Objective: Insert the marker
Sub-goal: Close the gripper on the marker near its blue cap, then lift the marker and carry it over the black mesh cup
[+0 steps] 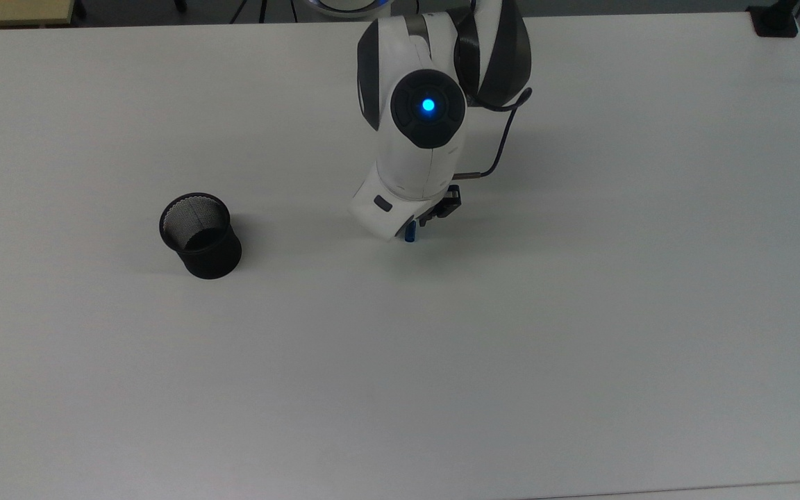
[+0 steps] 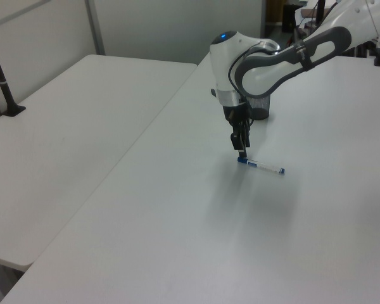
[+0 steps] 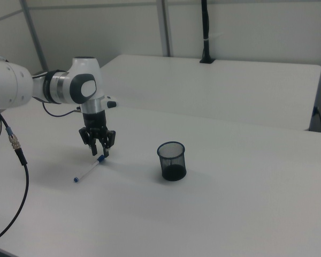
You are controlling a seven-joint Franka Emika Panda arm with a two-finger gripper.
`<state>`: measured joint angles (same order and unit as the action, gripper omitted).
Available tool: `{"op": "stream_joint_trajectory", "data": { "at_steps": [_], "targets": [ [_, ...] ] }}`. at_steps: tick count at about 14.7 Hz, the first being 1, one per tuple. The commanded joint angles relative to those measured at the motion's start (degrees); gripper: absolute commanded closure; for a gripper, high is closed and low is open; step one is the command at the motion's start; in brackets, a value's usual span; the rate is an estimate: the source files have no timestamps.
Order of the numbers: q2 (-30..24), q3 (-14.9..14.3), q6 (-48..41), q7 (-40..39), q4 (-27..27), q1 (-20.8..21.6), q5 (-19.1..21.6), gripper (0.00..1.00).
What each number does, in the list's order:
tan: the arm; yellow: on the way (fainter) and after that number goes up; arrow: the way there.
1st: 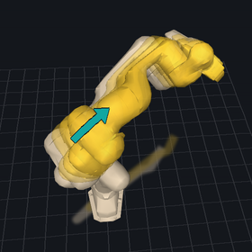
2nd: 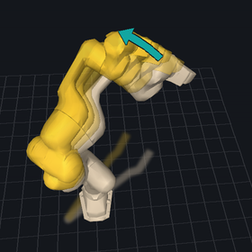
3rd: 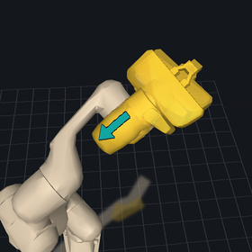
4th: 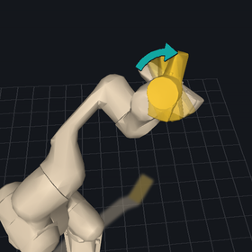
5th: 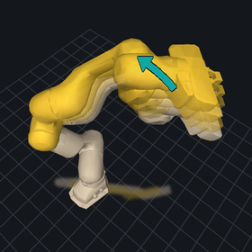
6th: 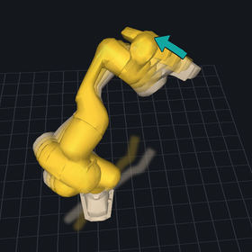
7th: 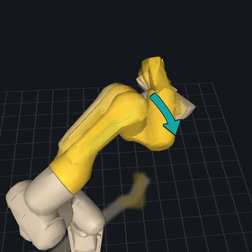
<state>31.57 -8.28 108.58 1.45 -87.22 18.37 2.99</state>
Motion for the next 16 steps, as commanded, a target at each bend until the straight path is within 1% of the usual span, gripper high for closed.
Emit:
{"op": "stream_joint_trajectory", "data": {
  "at_steps": [1, 3, 5, 7, 8, 9, 11, 14, 15, 16],
  "targets": [
    [0.51, -1.03, 1.02, 0.83, -0.23, 1.4, -0.17, 0.52],
    [1.74, -1.03, 1.63, 0.83, -0.14, 2.1, -0.43, 0.54],
    [2.01, -0.95, 3.21, 1.01, -0.67, 2.46, -0.52, 0.6],
    [2.01, -0.95, 3.22, 1.01, -0.84, 2.55, -0.52, 0.75],
    [2.01, -0.86, 3.22, 1.01, -0.76, 2.55, -0.52, 0.87],
    [2.01, -0.86, 3.22, 1.09, -0.76, 2.55, -0.52, 0.93],
    [2.01, -0.86, 3.22, 1.01, -0.76, 2.63, -0.52, 1.0],
    [1.22, -0.86, 2.35, 1.01, -0.41, 2.46, -0.44, 1.0],
    [0.26, -0.86, 2.08, 1.01, -0.23, 2.2, -0.44, 1.0],
    [-2.19, -1.12, 1.73, 0.83, -0.06, 1.85, -0.44, 1.0]
  ]
}}
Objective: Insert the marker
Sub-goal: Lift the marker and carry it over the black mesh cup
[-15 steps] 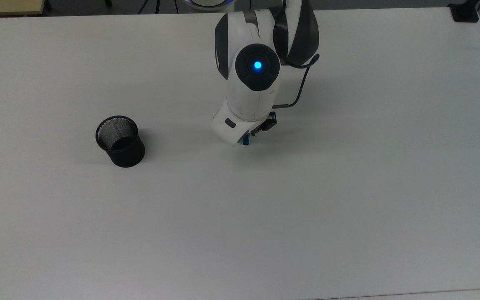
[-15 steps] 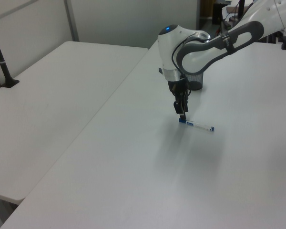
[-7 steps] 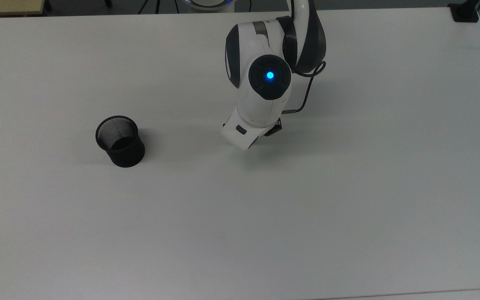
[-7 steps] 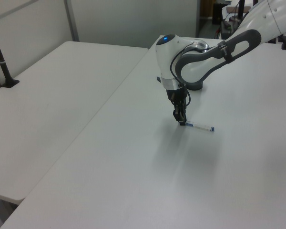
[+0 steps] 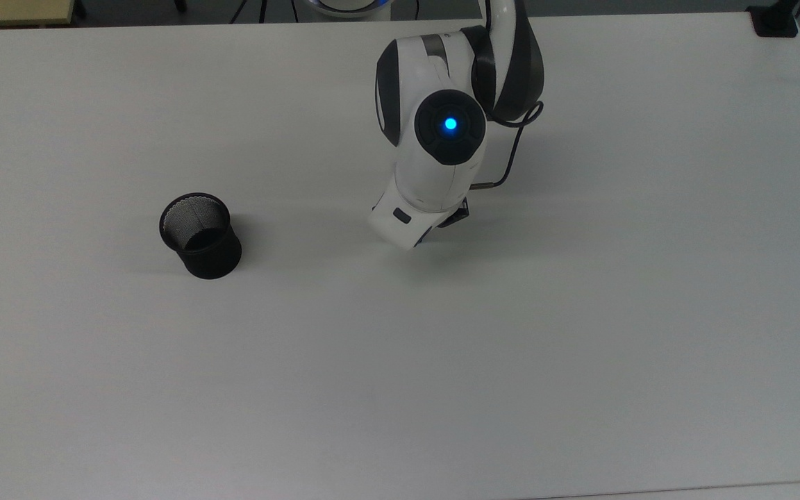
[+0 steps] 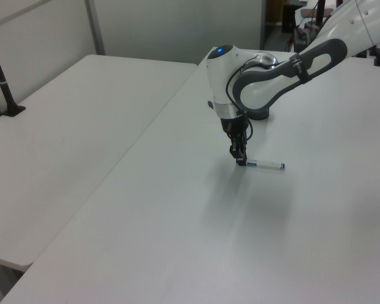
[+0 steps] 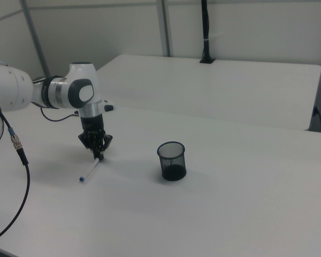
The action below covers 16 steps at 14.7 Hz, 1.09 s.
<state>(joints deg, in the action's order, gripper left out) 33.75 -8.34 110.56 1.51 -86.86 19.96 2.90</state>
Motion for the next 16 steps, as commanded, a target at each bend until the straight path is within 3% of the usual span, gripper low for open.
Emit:
{"op": "stream_joint_trajectory", "data": {
  "at_steps": [1, 5, 7, 11, 16],
  "targets": [
    [-6.57, -1.07, -0.78, 0.51, -0.42, -0.62, -0.35, 1.0],
    [-16.68, -0.98, -0.35, -3.08, -0.77, -8.16, -0.08, 1.0],
    [-17.4, -0.98, 3.67, -3.44, -0.42, -13.0, -0.08, 1.0],
    [-19.41, -1.51, 18.51, -2.48, -5.14, -18.55, 0.09, 1.0],
    [-19.95, -4.23, 43.82, 1.82, -16.58, -18.56, 0.18, 1.0]
  ]
}}
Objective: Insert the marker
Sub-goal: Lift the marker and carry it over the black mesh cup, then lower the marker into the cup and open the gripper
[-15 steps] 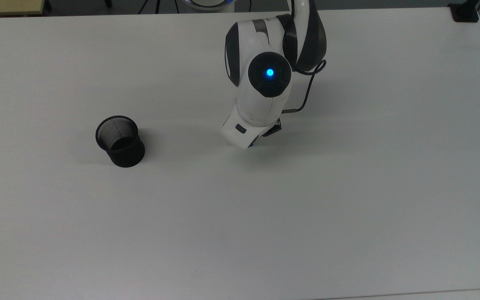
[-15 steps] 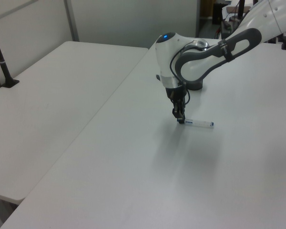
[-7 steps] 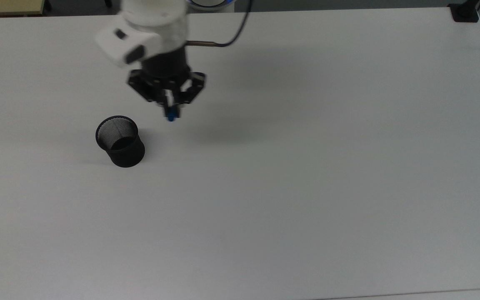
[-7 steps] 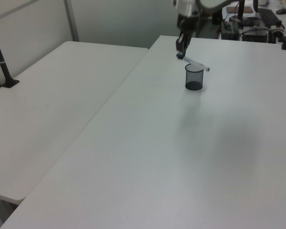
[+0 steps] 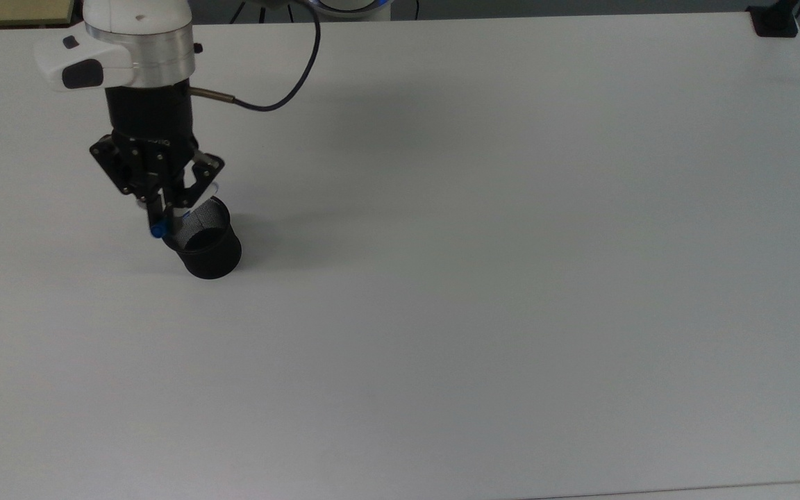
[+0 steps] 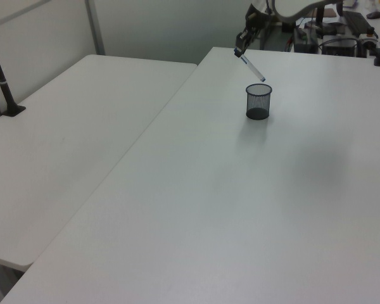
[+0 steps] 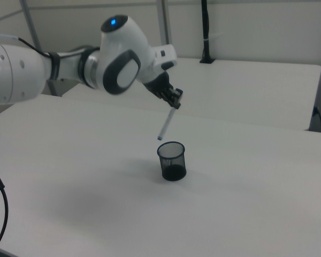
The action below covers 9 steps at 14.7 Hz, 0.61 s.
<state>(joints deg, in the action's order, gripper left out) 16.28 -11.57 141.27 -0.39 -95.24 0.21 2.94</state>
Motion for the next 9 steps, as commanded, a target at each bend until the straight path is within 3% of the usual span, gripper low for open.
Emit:
{"op": "stream_joint_trajectory", "data": {
  "at_steps": [1, 4, 9],
  "targets": [
    [-1.88, -1.08, 15.85, 4.08, -8.99, 1.11, 0.04, 1.0],
    [-1.61, -2.84, 16.58, 3.56, -10.49, 1.11, 0.04, 1.0],
    [-1.87, -2.93, 16.84, 3.3, -15.15, 2.25, -0.4, 0.99]
  ]
}}
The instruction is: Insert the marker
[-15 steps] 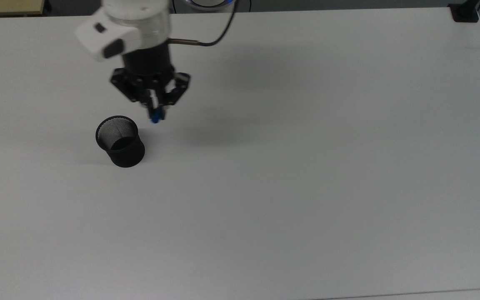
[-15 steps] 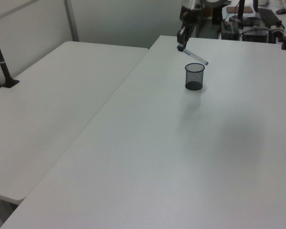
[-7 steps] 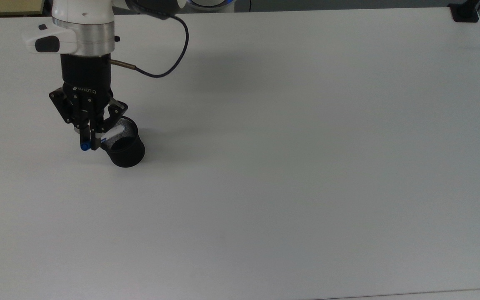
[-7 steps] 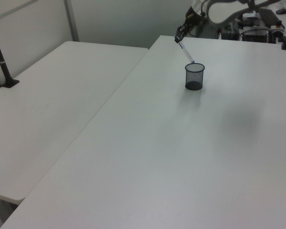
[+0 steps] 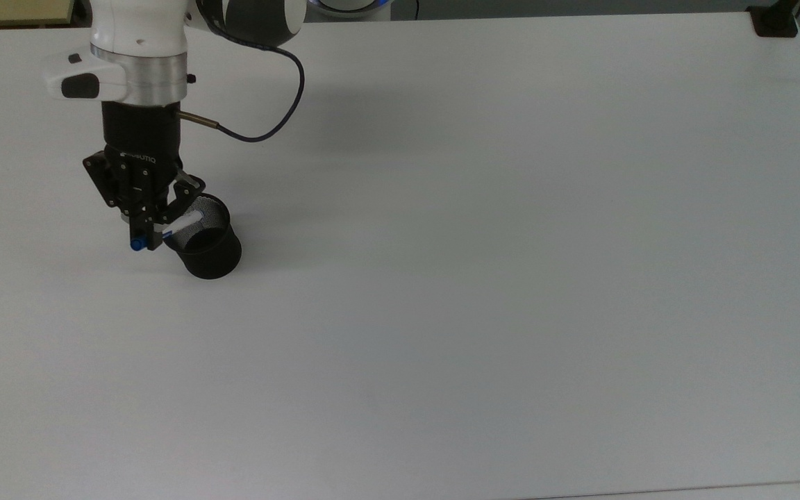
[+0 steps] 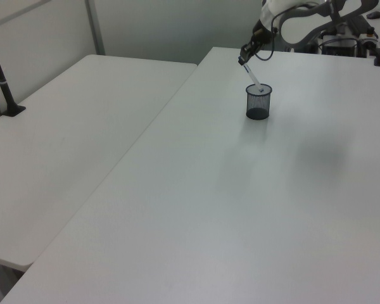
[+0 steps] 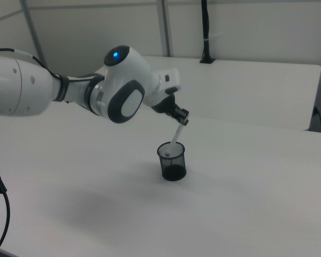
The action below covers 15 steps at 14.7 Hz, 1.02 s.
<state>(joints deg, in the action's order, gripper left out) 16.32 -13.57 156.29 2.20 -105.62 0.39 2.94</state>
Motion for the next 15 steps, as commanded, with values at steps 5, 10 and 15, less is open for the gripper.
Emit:
{"op": "stream_joint_trajectory", "data": {
  "at_steps": [5, 10, 15],
  "targets": [
    [-2.25, -1.02, 1.03, 1.4, -4.51, 2.07, -0.31, 0.0],
    [-6.11, -0.94, -23.07, 1.32, 3.56, 2.16, -0.13, 0.0],
    [-8.22, 5.82, -60.29, 1.32, 16.32, 1.99, -0.4, 0.0]
  ]
}}
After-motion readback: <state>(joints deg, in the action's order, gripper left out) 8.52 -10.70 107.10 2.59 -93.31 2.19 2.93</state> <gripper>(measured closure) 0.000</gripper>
